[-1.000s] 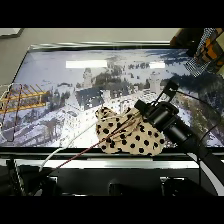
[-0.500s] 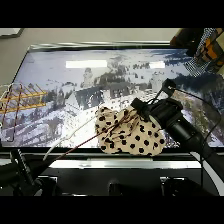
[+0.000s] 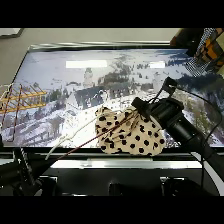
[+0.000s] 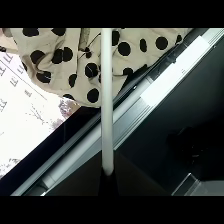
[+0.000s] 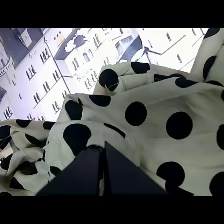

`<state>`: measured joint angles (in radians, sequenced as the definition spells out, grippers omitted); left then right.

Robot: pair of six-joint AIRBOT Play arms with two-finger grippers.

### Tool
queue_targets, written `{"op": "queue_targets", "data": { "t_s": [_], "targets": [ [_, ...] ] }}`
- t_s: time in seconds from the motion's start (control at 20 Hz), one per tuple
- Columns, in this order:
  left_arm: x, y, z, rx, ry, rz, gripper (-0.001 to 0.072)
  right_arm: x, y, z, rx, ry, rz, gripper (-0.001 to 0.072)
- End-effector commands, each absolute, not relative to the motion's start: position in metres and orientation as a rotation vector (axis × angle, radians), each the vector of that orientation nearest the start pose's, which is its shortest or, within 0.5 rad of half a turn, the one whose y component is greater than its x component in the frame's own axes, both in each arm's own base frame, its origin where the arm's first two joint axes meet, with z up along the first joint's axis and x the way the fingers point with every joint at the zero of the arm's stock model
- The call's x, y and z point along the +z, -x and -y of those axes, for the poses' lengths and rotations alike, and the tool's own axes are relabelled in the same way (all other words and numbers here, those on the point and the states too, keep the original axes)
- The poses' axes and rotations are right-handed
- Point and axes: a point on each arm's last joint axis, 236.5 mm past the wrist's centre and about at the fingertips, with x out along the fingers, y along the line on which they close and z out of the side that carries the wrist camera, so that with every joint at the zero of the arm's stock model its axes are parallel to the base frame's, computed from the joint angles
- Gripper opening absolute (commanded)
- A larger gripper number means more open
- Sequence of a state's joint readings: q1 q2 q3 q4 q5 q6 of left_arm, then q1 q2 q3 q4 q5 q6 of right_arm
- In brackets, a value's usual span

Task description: Fold the clothes and pants, and hang the long-sleeved shirts on hangers.

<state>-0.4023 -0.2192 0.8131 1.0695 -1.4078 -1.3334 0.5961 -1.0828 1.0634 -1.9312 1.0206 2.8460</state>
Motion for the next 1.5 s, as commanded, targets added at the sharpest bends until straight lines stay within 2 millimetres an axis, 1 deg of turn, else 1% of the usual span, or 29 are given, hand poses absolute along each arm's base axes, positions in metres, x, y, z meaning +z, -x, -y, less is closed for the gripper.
{"op": "queue_targets", "data": {
  "t_s": [0.0, 0.15, 0.3, 0.45, 0.65, 0.75, 0.85, 0.9, 1.0, 1.1, 1.2, 1.3, 1.45],
  "targets": [
    [0.174, -0.102, 0.17, -0.929, -0.091, -0.747, 0.0018, 0.077, -0.363, -0.15, -0.259, -0.553, -0.884, 0.0023],
    [0.168, -0.102, 0.169, -0.927, -0.096, -0.769, 0.0018, 0.08, -0.364, -0.16, -0.222, -0.584, -0.886, 0.0023],
    [0.163, -0.105, 0.169, -0.935, -0.127, -0.773, 0.0018, 0.09, -0.369, -0.166, -0.184, -0.588, -0.865, 0.0023],
    [0.159, -0.12, 0.163, -0.881, -0.155, -0.768, 0.0018, 0.1, -0.366, -0.171, -0.149, -0.571, -0.879, 0.0023],
    [0.162, -0.138, 0.168, -0.866, -0.145, -0.734, 0.0018, 0.11, -0.356, -0.167, -0.143, -0.565, -0.891, 0.0023],
    [0.16, -0.144, 0.173, -0.876, -0.133, -0.748, 0.0018, 0.121, -0.352, -0.169, -0.116, -0.582, -0.879, 0.0023],
    [0.16, -0.14, 0.186, -0.955, -0.152, -0.741, 0.0018, 0.13, -0.35, -0.168, -0.099, -0.594, -0.86, 0.0023],
    [0.159, -0.14, 0.189, -0.967, -0.148, -0.747, 0.0018, 0.133, -0.35, -0.167, -0.096, -0.595, -0.852, 0.0023],
    [0.159, -0.141, 0.189, -0.969, -0.152, -0.747, 0.0018, 0.135, -0.35, -0.167, -0.087, -0.59, -0.846, 0.0023],
    [0.159, -0.141, 0.189, -0.971, -0.158, -0.742, 0.0018, 0.14, -0.352, -0.176, -0.047, -0.603, -0.837, 0.0023],
    [0.16, -0.147, 0.189, -0.958, -0.155, -0.73, 0.0019, 0.151, -0.351, -0.186, 0.0, -0.618, -0.837, 0.0023],
    [0.161, -0.157, 0.193, -0.945, -0.14, -0.719, 0.0019, 0.164, -0.348, -0.194, 0.05, -0.611, -0.843, 0.0023],
    [0.156, -0.171, 0.197, -0.933, -0.124, -0.735, 0.0018, 0.189, -0.347, -0.2, 0.099, -0.621, -0.82, 0.0023]
  ]
}}
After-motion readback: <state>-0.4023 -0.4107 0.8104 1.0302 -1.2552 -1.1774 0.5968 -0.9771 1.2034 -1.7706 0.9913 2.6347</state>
